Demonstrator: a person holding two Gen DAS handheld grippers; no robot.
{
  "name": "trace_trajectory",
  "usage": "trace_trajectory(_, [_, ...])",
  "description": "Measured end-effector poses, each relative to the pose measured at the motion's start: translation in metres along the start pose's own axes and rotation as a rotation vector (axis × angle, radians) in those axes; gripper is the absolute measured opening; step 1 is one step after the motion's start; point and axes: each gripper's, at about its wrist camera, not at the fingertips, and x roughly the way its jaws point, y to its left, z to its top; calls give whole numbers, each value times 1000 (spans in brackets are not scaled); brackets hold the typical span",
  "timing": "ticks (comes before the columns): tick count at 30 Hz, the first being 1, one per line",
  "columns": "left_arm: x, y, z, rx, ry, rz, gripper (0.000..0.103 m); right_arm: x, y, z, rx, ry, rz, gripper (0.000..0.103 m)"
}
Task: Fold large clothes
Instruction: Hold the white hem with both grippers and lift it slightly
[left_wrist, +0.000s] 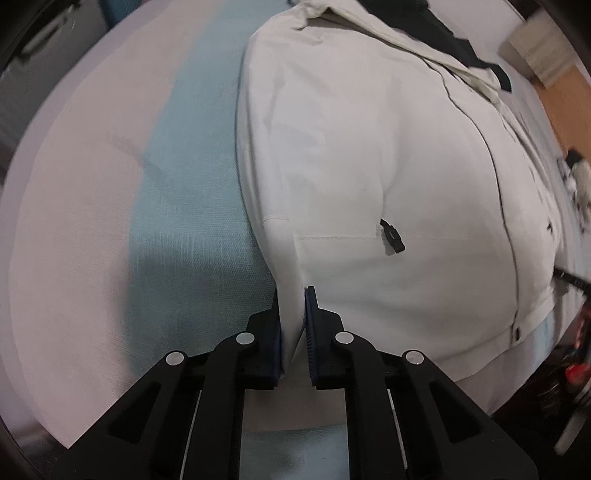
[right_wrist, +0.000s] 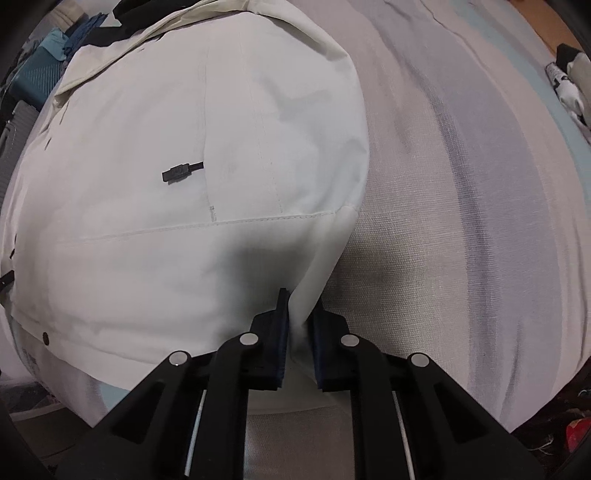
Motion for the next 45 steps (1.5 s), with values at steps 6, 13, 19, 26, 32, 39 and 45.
trace_trajectory(6, [2, 2, -4, 15, -15, 2, 13, 3, 9, 3, 5, 5, -10, 9])
trace_trajectory(13, [0, 4, -7, 10, -19, 16, 15, 3, 15, -1, 11, -8, -17, 6])
trace_trajectory(19, [-11, 2, -13, 20, -51, 42, 62, 1, 9, 2, 24, -7, -13, 5])
trace_trajectory(26, [-8, -9, -17, 103, -35, 68, 23, 0, -4, 6, 22, -1, -6, 5])
trace_trajectory(32, [-8, -6, -16, 99, -30, 62, 5, 1, -11, 6, 13, -4, -10, 4])
trace_trajectory(39, [-20, -14, -12, 105, -34, 83, 1, -7, -11, -2, 10, -20, -19, 3])
trace_trajectory(45, [-36, -21, -5, 96, -46, 82, 1, -25, -3, -6, -3, -27, -14, 3])
